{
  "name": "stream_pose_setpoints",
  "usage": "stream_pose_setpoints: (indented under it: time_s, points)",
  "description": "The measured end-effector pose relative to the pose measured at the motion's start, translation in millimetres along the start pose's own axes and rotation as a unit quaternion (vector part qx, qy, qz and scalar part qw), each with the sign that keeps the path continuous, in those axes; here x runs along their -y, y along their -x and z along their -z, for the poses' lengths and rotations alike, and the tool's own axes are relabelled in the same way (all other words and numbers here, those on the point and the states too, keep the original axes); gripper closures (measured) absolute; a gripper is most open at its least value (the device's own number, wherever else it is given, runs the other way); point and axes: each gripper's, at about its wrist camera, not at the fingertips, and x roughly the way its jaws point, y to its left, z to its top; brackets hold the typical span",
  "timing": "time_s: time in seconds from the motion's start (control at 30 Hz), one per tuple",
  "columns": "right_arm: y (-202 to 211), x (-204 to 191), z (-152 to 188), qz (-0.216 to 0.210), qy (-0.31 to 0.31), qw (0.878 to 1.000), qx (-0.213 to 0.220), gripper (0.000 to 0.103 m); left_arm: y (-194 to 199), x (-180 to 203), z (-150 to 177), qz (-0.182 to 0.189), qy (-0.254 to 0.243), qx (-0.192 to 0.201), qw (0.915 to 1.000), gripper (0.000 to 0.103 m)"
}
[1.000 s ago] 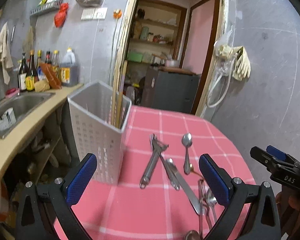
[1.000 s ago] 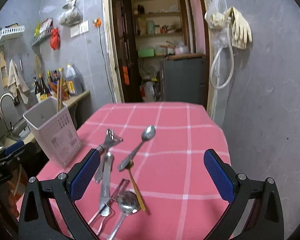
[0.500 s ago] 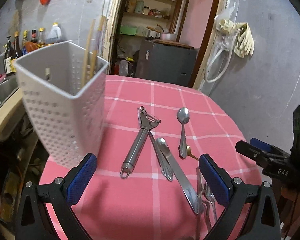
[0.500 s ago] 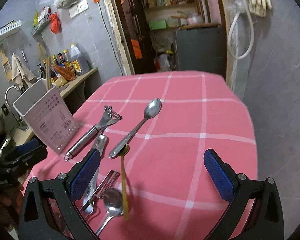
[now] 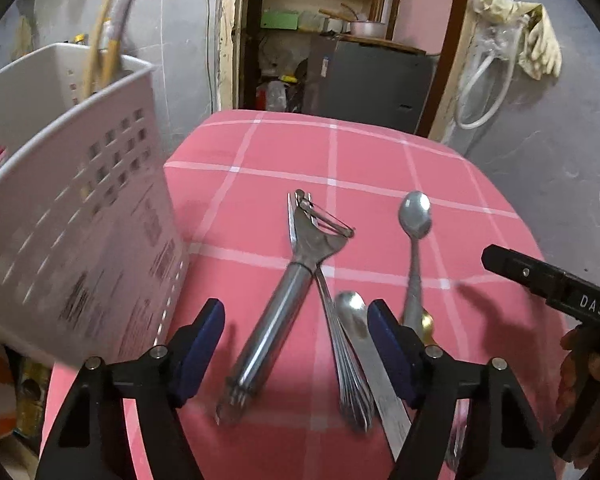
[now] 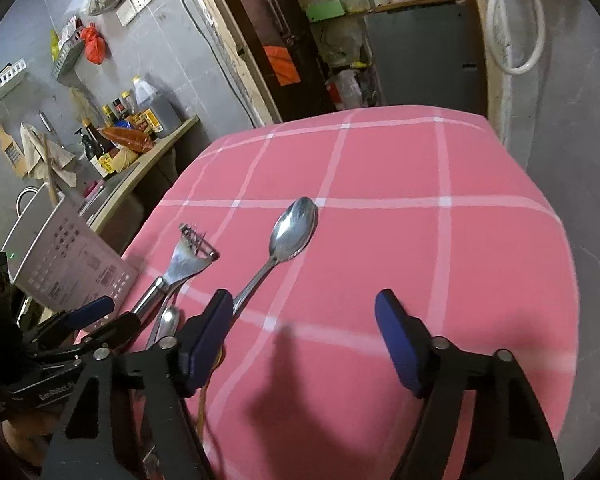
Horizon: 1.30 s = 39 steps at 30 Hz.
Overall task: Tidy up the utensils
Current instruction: 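Move the left tool to the metal vegetable peeler and grasp it, then lift the peeler with the left tool and carry it over the basket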
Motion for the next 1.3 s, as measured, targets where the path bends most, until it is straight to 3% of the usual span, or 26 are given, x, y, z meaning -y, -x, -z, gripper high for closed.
stream_pose_setpoints:
  time_s: [0.17,0.4,0.7,0.73,0.77,0.9,1.0,1.1,1.3]
  points:
    - [-34.0,3.1,-21.4,-0.019,0.002,1.0,-0.024,0.055,-17.7,2.0,-13.7,-0.017,0.001,-0.017,0.9997,0.039]
    - [-63.1,2.8,-42.0,-0.037,0.008,0.998,-0.042,0.066,-44.3,-1.3,-28.9,-0.027,-0.004,-0.06,0.9979,0.045]
    - [-83.9,-16.6,-58.6,-0.029,0.059,0.995,-0.069,0.067,-54.6,6.7,-38.5,-0.032,-0.038,-0.106,0.9931,0.048]
    - [-83.4,-17.7,-58.4,-0.027,0.065,0.995,-0.07,0.07,-54.8,5.8,-39.0,-0.031,-0.041,-0.109,0.9927,0.049]
    - [-82.8,-16.8,-57.8,-0.026,0.068,0.995,-0.073,0.083,-54.9,6.8,-39.6,-0.028,-0.046,-0.111,0.9924,0.053]
    - [-75.4,-12.7,-56.2,-0.026,0.059,0.995,-0.073,0.096,-53.6,14.9,-41.2,-0.01,-0.068,-0.117,0.9908,0.074]
    - [-66.2,0.0,-51.7,-0.046,0.023,0.996,-0.069,0.099,-50.2,13.2,-40.1,0.0,-0.058,-0.121,0.991,0.075]
    - [-47.5,6.2,-40.6,-0.052,-0.003,0.997,-0.053,0.1,-45.2,5.9,-38.1,0.022,-0.037,-0.128,0.9908,0.085]
    - [19.8,8.1,-12.8,-0.037,-0.05,0.998,0.013,0.101,-27.8,-3.7,-27.2,0.059,-0.019,-0.12,0.9908,0.085]
